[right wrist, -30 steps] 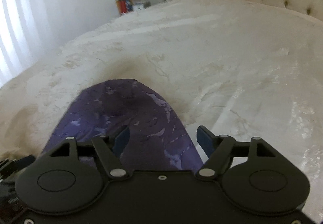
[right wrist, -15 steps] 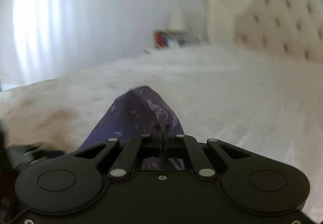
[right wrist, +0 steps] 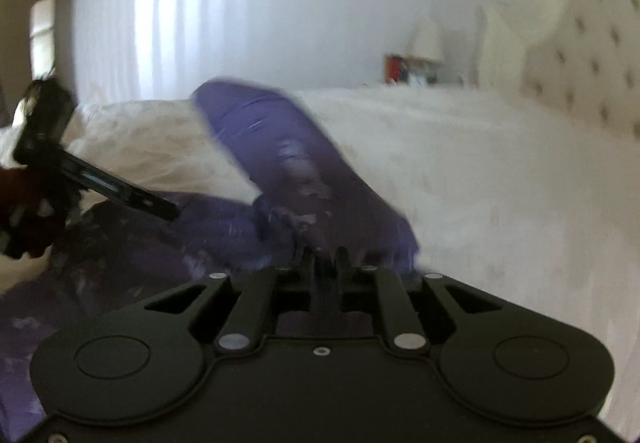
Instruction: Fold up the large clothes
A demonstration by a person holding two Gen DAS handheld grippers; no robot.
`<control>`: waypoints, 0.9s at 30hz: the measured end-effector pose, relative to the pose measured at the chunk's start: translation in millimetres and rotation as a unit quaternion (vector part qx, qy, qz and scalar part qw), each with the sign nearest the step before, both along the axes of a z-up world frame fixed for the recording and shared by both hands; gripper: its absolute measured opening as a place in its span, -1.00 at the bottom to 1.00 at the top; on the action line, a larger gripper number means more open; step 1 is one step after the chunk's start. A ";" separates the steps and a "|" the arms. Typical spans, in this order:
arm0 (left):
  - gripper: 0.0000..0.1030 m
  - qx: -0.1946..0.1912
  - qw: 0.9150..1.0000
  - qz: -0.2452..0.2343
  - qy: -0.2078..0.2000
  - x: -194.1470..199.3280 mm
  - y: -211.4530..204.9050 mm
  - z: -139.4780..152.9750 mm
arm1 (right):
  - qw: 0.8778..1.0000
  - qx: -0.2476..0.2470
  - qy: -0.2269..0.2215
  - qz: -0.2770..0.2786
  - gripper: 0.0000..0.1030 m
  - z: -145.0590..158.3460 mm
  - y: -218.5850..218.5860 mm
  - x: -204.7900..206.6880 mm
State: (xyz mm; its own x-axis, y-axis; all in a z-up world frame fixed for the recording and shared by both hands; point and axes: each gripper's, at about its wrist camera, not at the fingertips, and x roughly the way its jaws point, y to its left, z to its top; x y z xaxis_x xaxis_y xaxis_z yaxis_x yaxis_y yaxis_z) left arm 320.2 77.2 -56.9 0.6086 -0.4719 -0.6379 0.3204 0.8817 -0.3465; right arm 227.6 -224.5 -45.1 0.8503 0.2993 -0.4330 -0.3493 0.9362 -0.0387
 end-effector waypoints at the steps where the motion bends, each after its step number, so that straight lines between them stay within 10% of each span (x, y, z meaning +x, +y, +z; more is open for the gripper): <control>1: 0.35 -0.020 1.000 -0.003 0.009 -6.3 4.5 2.7 | 1.000 0.017 0.012 -0.009 -0.19 -1.5 -4.3 -6.6; 4: 0.42 -0.084 0.996 -0.009 0.020 -15.5 16.9 16.6 | 0.994 0.086 0.058 -0.032 0.32 -4.1 -20.6 -17.4; 11: 0.56 -0.192 0.980 0.025 0.053 2.2 26.4 26.2 | 0.936 0.305 0.160 -0.076 0.52 -26.6 -49.9 -21.0; 16: 0.59 -0.275 0.957 0.057 0.074 18.2 31.2 24.6 | 0.927 0.326 0.171 -0.071 0.52 -28.3 -36.5 -14.9; 21: 0.61 -0.251 0.957 0.052 0.133 45.5 6.8 9.9 | 0.916 0.359 0.163 -0.071 0.56 -30.0 -33.5 -13.3; 23: 0.36 -0.268 0.950 0.039 0.158 50.2 -3.3 0.4 | 0.908 0.380 0.162 -0.074 0.60 -32.5 -33.6 -12.8; 25: -0.76 -0.278 0.948 0.040 0.151 48.2 -9.6 1.1 | 0.900 0.399 0.158 -0.070 0.61 -32.6 -34.0 -12.8; 27: -0.76 -0.256 0.958 0.043 0.121 41.5 -17.6 12.5 | 0.892 0.421 0.149 -0.072 0.68 -32.9 -34.3 -11.1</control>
